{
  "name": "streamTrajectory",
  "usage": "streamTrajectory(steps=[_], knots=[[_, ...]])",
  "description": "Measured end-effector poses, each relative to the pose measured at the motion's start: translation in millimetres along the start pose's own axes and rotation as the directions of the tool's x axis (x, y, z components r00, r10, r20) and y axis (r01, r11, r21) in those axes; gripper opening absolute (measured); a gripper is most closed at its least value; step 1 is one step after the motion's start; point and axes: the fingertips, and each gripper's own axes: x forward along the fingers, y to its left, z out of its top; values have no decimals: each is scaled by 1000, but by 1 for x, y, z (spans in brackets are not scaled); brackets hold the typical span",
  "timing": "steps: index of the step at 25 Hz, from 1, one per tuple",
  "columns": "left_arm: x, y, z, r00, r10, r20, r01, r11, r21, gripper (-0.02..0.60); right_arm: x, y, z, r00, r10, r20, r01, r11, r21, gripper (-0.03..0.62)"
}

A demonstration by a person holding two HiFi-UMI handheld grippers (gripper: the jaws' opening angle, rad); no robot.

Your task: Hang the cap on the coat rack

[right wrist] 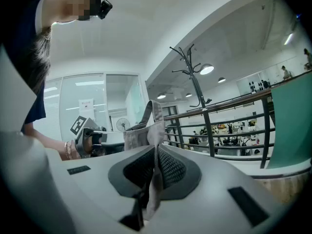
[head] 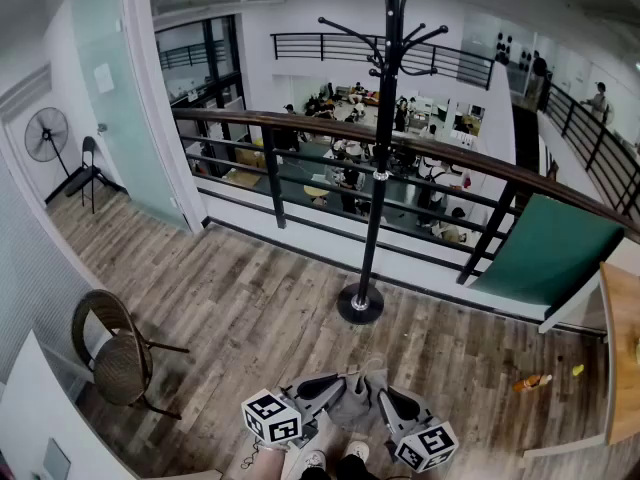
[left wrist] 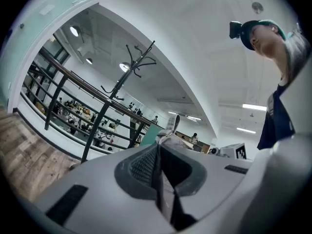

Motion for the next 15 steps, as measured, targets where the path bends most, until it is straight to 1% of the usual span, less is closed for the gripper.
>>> streamTrajectory(steps=[2, 6, 9, 12, 15], knots=[[0, -1, 2, 1000, 4, -10, -4, 1000, 31, 23, 2, 0, 4, 1000, -15, 9, 15, 1000, -16, 32], [-3, 1, 6, 1000, 22, -12, -22, 998, 55, 23, 3, -2, 5, 998, -59, 7, 59, 997, -47, 32], [-2, -1, 4, 998, 47, -32, -44, 995, 92, 23, 0, -7, 5, 995, -100, 1, 100, 993, -62, 32], [4, 0, 4, 995, 89, -41, -83, 989, 125, 23, 0, -17, 5, 989, -147, -12, 146, 987, -64, 34], [10, 5, 7, 985, 166, -38, -157, 973, 169, 24, 0, -26, 10, 983, -185, -9, 184, 980, -73, 38]])
